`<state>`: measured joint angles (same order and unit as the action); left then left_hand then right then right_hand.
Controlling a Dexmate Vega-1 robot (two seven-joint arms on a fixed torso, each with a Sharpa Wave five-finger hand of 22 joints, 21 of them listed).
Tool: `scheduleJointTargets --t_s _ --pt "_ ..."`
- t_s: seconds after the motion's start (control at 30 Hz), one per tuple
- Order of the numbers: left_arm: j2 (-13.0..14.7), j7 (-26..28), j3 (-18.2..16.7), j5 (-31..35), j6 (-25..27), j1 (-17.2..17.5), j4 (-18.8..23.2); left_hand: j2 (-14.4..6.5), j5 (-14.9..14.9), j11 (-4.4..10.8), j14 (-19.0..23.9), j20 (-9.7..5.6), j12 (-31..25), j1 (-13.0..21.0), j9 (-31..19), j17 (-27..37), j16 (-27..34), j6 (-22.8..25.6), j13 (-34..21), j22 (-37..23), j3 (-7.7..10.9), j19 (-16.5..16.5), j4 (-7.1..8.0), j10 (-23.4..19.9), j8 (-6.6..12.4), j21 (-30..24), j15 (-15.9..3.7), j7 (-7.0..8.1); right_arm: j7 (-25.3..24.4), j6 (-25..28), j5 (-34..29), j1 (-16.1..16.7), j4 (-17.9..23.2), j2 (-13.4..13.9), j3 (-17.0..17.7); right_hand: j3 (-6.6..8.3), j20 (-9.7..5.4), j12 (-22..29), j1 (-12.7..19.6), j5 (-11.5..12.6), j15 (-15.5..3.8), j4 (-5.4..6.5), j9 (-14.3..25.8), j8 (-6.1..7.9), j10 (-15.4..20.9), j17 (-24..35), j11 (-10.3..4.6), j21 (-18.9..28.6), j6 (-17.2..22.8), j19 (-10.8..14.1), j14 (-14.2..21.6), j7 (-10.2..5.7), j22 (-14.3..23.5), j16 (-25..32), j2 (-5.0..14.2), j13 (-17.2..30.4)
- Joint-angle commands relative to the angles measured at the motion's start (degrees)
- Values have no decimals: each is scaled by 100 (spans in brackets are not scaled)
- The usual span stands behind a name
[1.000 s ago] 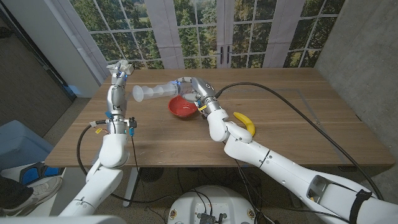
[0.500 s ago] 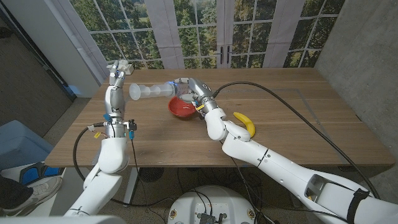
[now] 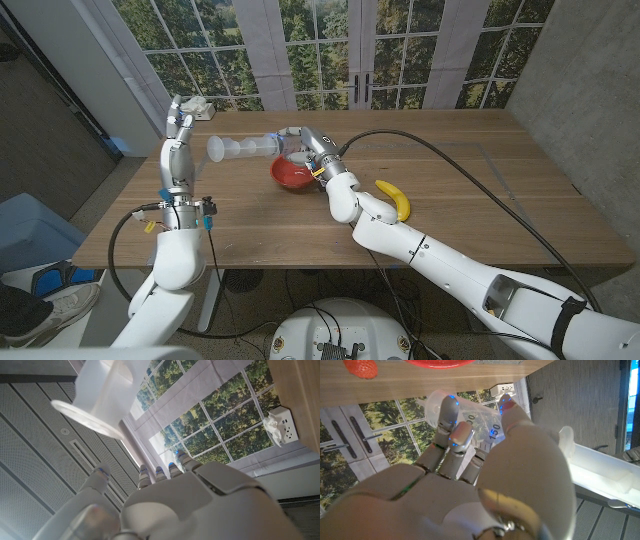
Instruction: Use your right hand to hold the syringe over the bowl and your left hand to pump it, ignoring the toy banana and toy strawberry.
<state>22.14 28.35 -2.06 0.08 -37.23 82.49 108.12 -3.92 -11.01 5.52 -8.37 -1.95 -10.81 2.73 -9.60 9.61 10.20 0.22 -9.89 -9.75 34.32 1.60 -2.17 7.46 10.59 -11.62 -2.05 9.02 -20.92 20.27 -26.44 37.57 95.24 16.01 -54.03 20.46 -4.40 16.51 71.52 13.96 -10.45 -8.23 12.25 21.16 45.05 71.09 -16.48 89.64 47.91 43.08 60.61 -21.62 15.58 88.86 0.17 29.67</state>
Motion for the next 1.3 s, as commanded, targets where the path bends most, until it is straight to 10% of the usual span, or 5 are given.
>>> scheduleJointTargets --t_s 0.03,0.57,0.97,1.3 --pt "-267 -50 -231 330 -339 188 175 17 2 30 10 -164 -44 -21 -19 14 22 14 -13 -20 7 -27 -23 -43 14 34 -314 41 61 205 40 -105 -48 -88 -116 -29 -507 15 111 -11 -186 14 11 -25 2150 15 867 27 1789 14 48 1711 27 41 186 27" --pt "-1122 627 -515 2091 -201 397 812 -34 -6 49 13 -140 -41 -18 -18 8 6 57 -11 -18 21 -58 -54 -88 13 31 -367 96 405 726 185 14 574 -10 -157 -50 -476 -49 152 -9 -187 0 9 -66 2213 13 912 2 1838 69 55 1724 -59 35 188 4" --pt "-1066 496 -471 2002 181 554 1141 -56 -5 57 29 -154 -48 8 -17 0 0 73 -8 -16 31 -86 -108 -157 5 31 -395 127 811 819 549 -105 693 24 -189 -58 -464 -84 177 -9 -187 -7 6 -96 2240 12 942 8 1862 87 68 1765 -85 34 193 -2" --pt "-1320 719 -370 2551 1437 923 1968 -46 6 70 32 -154 -43 38 -17 -6 -10 99 -5 -14 29 -110 -188 -205 3 34 -416 154 962 713 593 -212 651 114 -344 -70 -465 -93 189 -14 -186 -7 7 -124 2257 12 950 18 1868 71 64 1761 -82 29 195 31"
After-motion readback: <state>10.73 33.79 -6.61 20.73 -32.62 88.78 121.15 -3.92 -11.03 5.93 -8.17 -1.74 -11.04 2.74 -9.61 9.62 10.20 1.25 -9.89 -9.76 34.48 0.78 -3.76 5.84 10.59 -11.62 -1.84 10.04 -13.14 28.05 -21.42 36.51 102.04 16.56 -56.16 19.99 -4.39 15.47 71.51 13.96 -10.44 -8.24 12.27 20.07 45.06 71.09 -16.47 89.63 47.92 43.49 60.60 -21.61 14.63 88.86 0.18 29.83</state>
